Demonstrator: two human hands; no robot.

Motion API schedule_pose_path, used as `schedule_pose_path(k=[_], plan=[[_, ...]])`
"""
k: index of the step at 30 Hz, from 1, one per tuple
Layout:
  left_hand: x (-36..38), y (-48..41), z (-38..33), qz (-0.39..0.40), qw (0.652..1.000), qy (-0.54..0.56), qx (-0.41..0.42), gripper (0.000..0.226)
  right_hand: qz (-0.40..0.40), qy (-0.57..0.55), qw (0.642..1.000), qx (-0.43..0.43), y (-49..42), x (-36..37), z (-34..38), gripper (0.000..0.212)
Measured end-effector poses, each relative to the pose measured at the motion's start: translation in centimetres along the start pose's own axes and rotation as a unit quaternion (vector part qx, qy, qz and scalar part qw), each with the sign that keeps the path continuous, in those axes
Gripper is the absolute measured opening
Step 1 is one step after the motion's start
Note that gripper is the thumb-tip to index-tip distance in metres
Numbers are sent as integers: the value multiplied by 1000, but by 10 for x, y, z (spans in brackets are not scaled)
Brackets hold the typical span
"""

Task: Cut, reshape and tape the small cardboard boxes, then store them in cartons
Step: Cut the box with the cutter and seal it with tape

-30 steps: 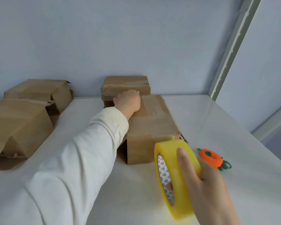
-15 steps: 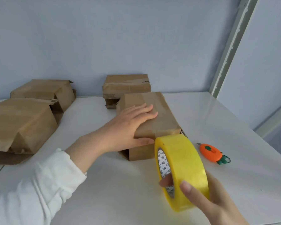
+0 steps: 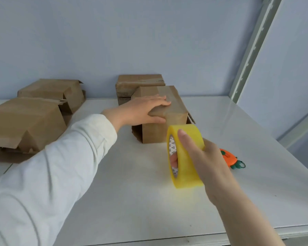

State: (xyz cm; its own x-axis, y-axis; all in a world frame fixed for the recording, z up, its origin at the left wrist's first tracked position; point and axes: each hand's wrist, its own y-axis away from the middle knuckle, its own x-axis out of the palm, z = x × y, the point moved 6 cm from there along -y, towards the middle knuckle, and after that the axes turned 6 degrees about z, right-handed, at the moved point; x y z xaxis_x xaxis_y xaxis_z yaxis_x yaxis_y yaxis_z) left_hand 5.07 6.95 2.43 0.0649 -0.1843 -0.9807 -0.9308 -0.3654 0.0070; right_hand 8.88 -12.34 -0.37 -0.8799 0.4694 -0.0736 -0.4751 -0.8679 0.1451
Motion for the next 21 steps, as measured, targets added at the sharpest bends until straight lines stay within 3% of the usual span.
schedule_pose_path(k=[7,10,12,14,15,16,18,21], plan=[[5,8,0,-8,1000,17,-17,63,44,-1,997,65,0,-4,1,49],[10,22,-7,-74,992,69,-81,64,61,3,995,73,2,-4,0,50],[12,48,-18,-237,945,174,-143,57,60,-4,995,80,5,-6,-3,48],[20,83,-39,-414,841,289,-194,40,47,-11,996,81,11,-7,-3,42],[28,91,-46,-430,801,358,-215,35,42,-10,996,80,13,-7,-2,43],[37,89,-51,-389,774,440,-236,38,36,-5,996,81,13,-7,-4,49],[54,73,-63,-231,741,573,-263,54,9,3,996,89,11,-10,-11,78],[67,63,-77,-95,711,652,-248,44,-5,-8,997,83,12,-12,-18,112]])
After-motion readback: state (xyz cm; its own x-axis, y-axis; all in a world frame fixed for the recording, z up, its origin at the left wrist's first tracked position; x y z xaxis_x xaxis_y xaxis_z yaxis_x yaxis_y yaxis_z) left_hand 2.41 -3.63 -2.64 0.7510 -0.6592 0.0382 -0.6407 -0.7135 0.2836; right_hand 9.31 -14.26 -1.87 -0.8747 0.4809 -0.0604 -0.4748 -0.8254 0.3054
